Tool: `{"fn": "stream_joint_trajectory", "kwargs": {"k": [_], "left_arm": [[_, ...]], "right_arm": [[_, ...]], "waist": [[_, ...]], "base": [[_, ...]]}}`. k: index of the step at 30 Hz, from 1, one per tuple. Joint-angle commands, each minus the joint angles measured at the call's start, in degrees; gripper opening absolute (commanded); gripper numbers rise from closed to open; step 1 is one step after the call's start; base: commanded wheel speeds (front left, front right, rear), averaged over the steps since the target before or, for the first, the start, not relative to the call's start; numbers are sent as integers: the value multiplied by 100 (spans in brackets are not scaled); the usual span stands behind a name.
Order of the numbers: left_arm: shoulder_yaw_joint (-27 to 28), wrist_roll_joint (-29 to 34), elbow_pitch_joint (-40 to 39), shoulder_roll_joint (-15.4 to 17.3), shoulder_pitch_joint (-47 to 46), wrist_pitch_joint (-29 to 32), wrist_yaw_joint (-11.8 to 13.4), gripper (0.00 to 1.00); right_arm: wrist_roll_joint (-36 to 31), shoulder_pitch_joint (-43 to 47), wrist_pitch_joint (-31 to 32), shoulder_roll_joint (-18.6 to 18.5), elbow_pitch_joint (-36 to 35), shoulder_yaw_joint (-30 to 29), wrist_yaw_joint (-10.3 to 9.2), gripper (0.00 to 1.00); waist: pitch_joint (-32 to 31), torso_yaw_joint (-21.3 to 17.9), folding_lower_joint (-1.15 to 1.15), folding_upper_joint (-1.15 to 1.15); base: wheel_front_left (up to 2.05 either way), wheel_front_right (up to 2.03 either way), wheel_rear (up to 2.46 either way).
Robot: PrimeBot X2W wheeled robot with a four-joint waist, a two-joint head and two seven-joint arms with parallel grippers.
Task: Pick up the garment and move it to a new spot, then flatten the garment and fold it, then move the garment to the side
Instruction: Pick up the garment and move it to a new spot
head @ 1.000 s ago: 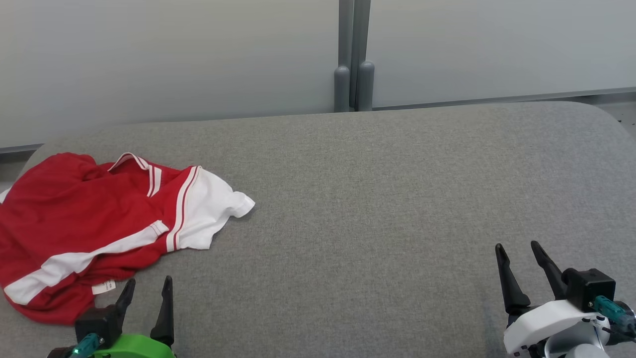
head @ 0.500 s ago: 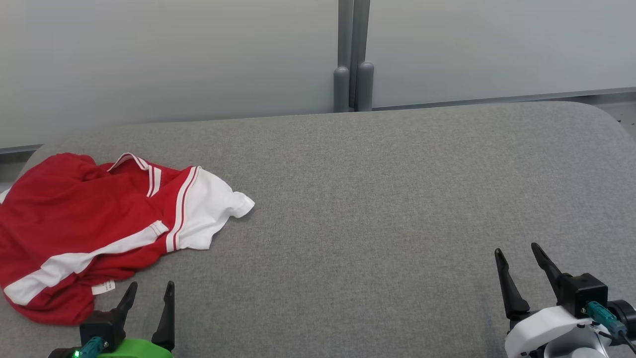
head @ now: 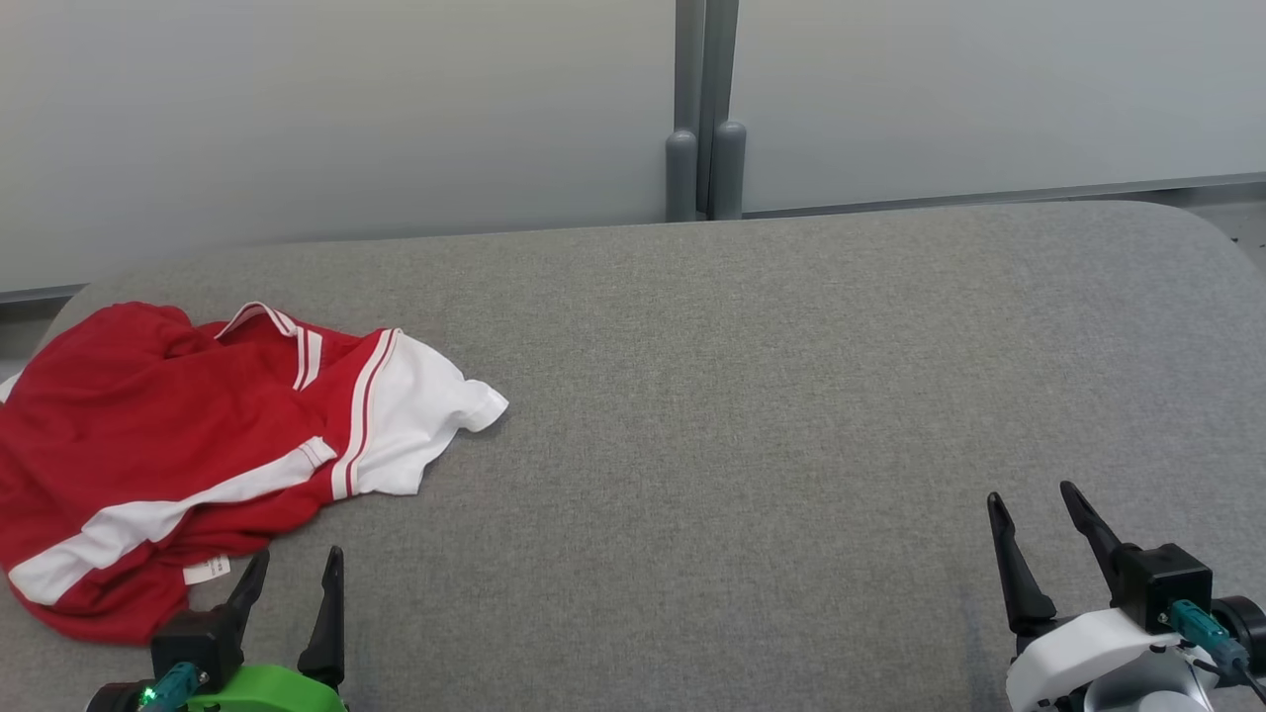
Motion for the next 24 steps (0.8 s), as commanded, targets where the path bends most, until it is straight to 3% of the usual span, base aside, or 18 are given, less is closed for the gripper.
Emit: {"fn": "stream_joint_trajectory", "kwargs": {"k": [1,10,24], "left_arm": [[11,-49,-18,34,-60,-21,-17,100],[-17,-69,-42,5,-81,-20,-18,100],[201,-1,-82,-40,186,-20,-17,100]], "right_arm": [[20,34,-20,-14,-13,-5,2,100],[4,-1,-20,-45,-16,76,1,100],[47,-141,-20,-21,72,528,1,100]], "waist": [[2,3,0,69],[-15,191,0,69],[-254,1592,0,69]], "base": [[0,0,0],[0,0,0],[0,0,0]]}}
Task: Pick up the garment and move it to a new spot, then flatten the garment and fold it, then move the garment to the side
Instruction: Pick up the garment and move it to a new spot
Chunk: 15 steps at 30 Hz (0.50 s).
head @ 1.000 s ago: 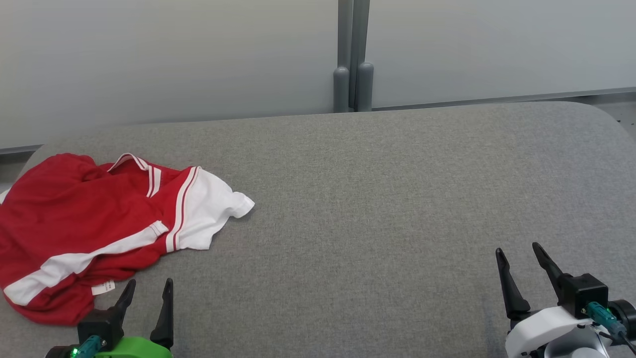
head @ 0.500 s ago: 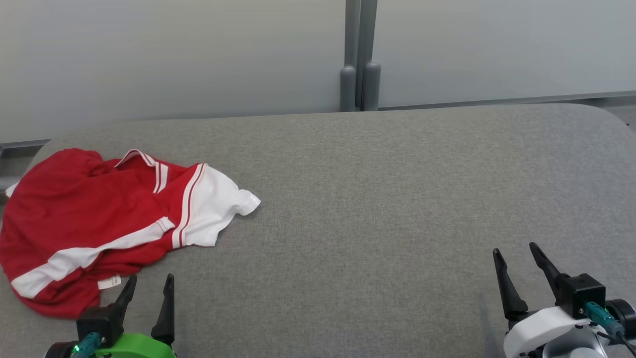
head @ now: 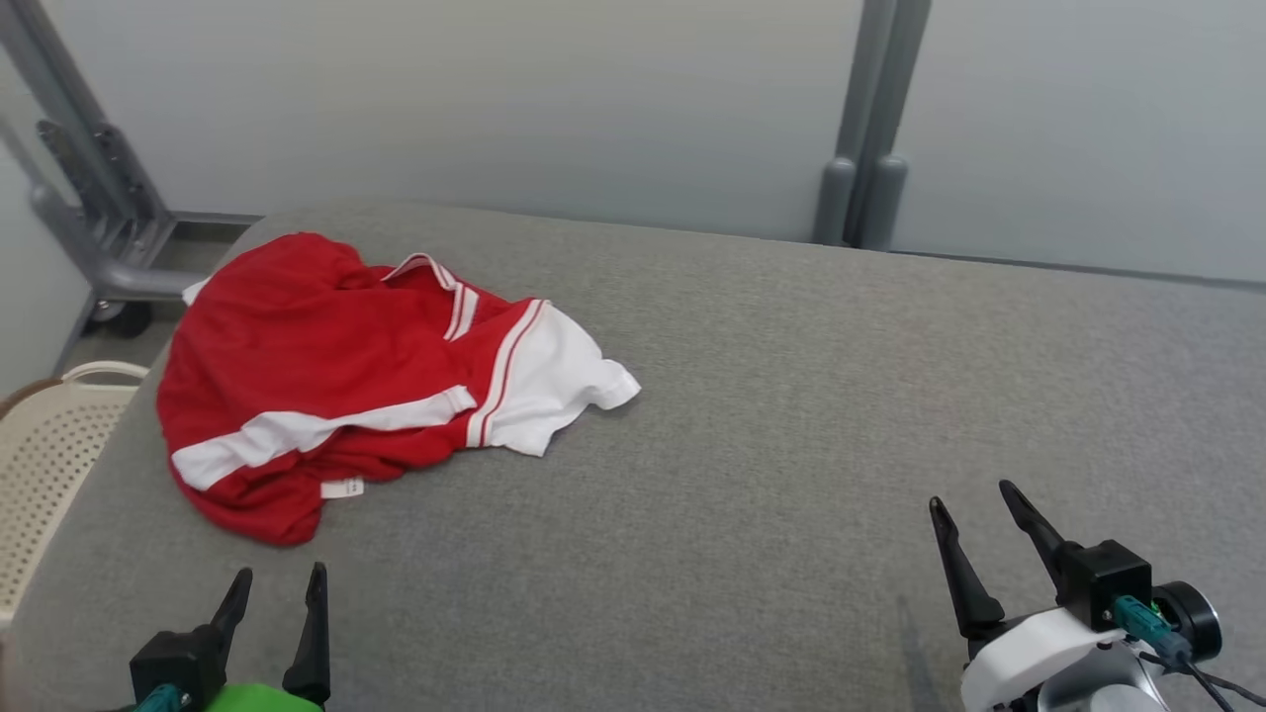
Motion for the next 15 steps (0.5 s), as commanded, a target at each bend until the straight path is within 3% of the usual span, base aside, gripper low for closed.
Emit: {"fn": "stream_joint_trajectory", "kwargs": {"k": [1,8,15], "left_arm": [[62,42,-14,4,113,-19,-17,100],[210,37,-57,18,234,-18,-17,100],[337,13,-5,-44,200,-18,4,100]], "right_arm": [[38,-81,-19,9,12,50,0,100],[61,-199,-19,76,77,241,0,100],[56,-218,-19,106,37,311,0,100]], "waist": [[-157,594,0,69],[-198,1047,0,69],[-162,1050,0,69]], "base": [[0,0,0],[0,0,0],[0,0,0]]}}
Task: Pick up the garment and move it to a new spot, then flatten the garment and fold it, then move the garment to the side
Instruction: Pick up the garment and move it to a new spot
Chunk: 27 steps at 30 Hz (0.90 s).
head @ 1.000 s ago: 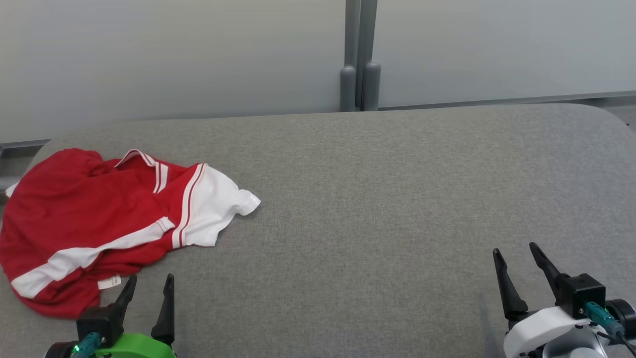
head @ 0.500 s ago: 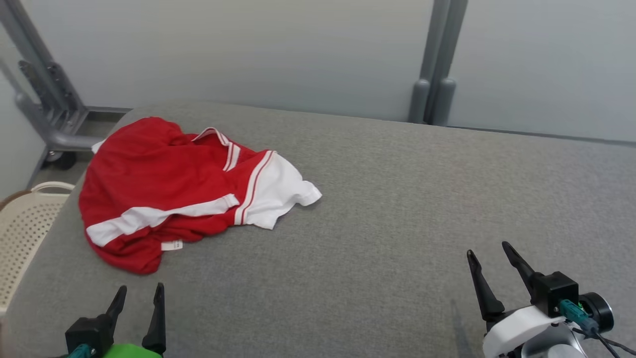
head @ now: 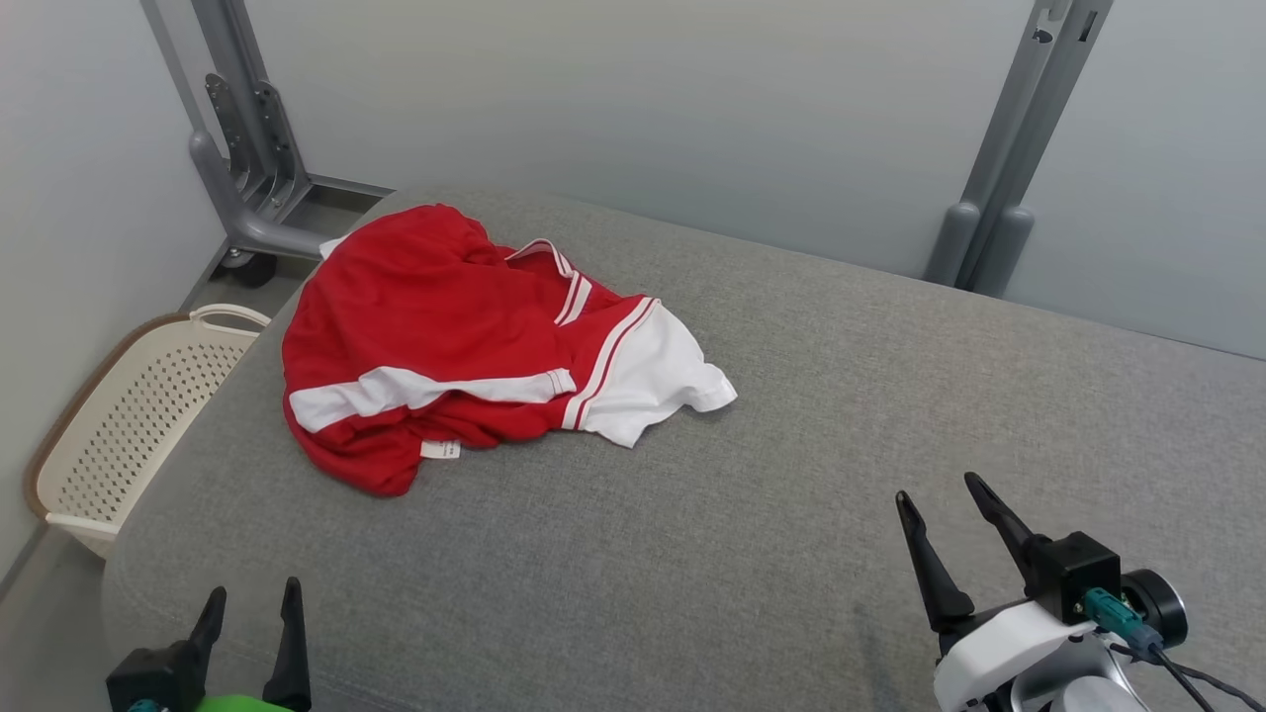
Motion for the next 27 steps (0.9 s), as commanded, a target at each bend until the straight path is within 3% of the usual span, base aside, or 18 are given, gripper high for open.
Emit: {"fn": "stream_joint_trajectory", "kwargs": {"k": [1,3,12,19,23,27], "left_arm": [[25,-33,71,-55,-59,-15,3,100],[29,-111,186,-86,-244,39,3,100],[45,-735,518,-425,-2177,1708,211,100],[133,-847,1348,-228,-3546,2618,508,100],[167,-868,1980,-75,-3910,2878,653,100],[242,-914,2306,-10,-4066,2698,686,100]], "right_arm": [[33,-33,-18,-33,-38,-16,0,100],[33,-10,-18,-57,-94,-30,0,100],[-266,-185,-18,-135,-822,-282,0,100],[-290,-496,-18,-267,-1148,-52,0,100],[-230,-631,-18,-231,-1129,70,0,100],[-210,-714,-18,-172,-1116,145,0,100]], "waist": [[24,-41,0,68],[77,-89,0,68],[1203,-337,0,68],[1888,-643,0,68],[1980,-846,0,68],[1991,-981,0,68]], "base": [[0,0,0],[0,0,0],[0,0,0],[0,0,0],[0,0,0],[0,0,0]]}}
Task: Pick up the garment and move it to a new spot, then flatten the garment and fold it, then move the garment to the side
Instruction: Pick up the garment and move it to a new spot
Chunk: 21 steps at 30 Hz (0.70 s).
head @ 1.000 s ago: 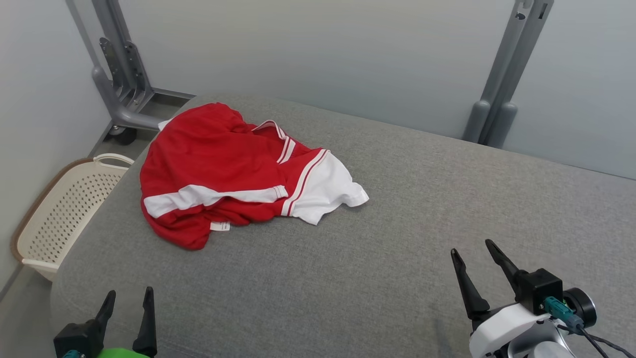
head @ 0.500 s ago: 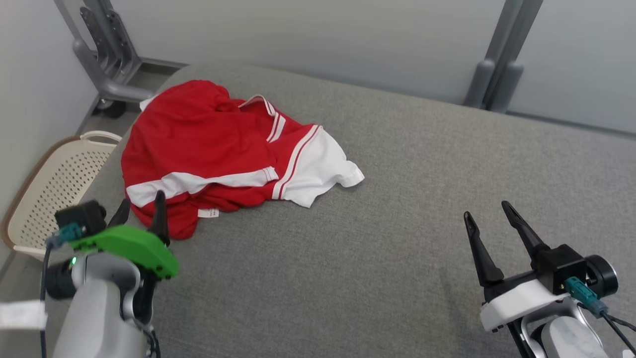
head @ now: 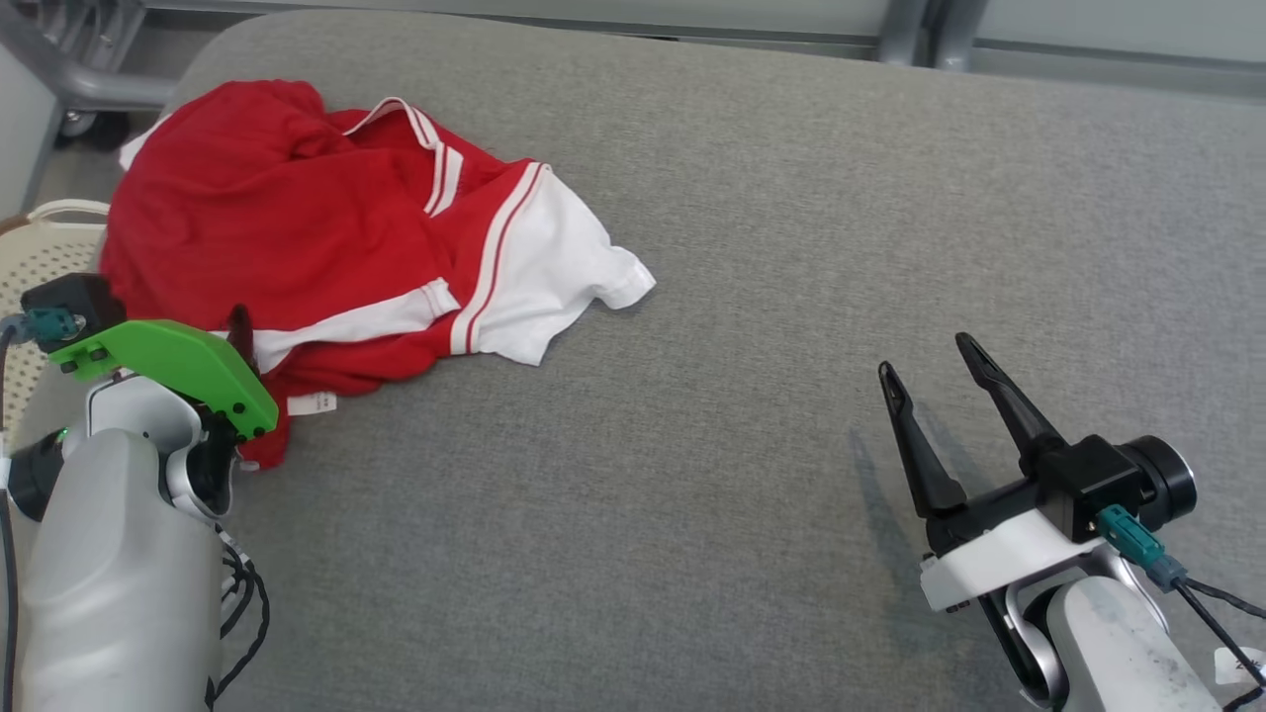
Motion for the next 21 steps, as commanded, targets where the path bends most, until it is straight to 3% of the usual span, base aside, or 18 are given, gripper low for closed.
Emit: {"fn": "stream_joint_trajectory", "kwargs": {"k": [1,6,7,9,10,21], "left_arm": [[22,-20,78,30,-101,-33,10,100],[-38,40,659,163,-246,3,52,100],[-44,46,740,193,-275,-23,52,94],[-78,79,861,248,-346,-97,6,36],[-98,105,905,276,-380,-161,-7,2],[-504,473,1001,508,-874,-579,-80,0]], "right_arm": [[34,-86,-18,0,6,3,0,100],[51,-159,-18,65,58,67,0,100],[54,-173,-18,68,67,86,0,100],[69,-176,-18,76,76,91,0,100],[79,-170,-18,82,83,90,0,100],[156,158,-18,191,212,70,0,100]], "waist": [[176,-293,-1,69],[158,-416,-1,69],[142,-438,-1,69],[123,-464,-1,69],[105,-470,-1,69],[-421,-439,-1,69]], "base": [[0,0,0],[0,0,0],[0,0,0],[0,0,0],[0,0,0],[0,0,0]]}}
